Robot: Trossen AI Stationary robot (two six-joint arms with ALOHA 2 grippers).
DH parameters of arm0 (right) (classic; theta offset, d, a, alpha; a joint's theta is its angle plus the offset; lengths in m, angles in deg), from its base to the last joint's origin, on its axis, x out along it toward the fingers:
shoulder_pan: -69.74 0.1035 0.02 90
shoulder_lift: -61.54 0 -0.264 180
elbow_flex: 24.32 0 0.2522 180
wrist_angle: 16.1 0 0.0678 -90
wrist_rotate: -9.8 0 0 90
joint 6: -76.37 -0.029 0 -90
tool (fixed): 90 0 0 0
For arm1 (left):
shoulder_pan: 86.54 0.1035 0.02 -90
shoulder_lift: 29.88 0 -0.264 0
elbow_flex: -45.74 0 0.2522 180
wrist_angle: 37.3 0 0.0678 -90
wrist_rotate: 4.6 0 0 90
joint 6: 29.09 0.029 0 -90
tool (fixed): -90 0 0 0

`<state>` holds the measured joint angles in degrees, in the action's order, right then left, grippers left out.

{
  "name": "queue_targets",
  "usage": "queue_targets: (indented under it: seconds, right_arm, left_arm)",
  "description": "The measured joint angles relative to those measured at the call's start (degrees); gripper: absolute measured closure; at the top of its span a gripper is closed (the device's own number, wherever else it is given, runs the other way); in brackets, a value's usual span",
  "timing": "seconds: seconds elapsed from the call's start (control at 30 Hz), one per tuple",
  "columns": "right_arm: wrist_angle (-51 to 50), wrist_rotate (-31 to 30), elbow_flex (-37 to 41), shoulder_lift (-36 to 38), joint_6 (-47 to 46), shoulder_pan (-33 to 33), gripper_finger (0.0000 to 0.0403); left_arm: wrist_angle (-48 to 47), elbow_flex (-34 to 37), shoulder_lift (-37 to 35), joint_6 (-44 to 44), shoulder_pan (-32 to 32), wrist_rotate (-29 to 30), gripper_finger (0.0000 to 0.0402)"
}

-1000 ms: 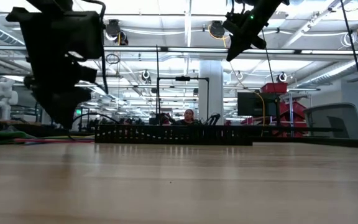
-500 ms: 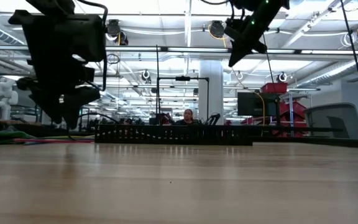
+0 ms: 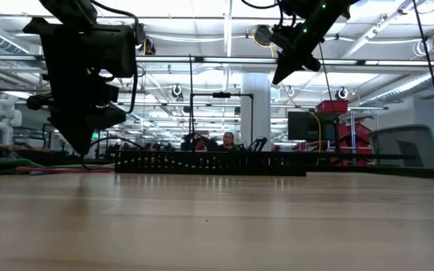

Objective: Ziptie cables

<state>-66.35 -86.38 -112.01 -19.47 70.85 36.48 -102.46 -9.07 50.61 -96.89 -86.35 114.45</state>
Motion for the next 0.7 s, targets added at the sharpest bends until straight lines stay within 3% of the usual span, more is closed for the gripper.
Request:
queue_targets:
  seconds: [0.13, 0.23, 0.7]
  right_arm:
    - [-0.09, 0.58, 0.0, 0.07, -1.04, -0.02, 0.0385]
    - [0.32, 0.57, 0.0, 0.13, -0.8, -0.02, 0.0385]
    - [5.05, 0.19, 0.0, 0.15, 3.5, -0.17, 0.0385]
  left_arm:
    - [-0.15, -1.0, -0.02, 5.89, 0.59, -7.5, 0.0365]
    - [-0.07, -1.83, -0.04, 6.86, 0.5, -9.59, 0.0368]
    - [-5.37, -3.31, -0.04, 15.85, 0.54, -5.87, 0.0368]
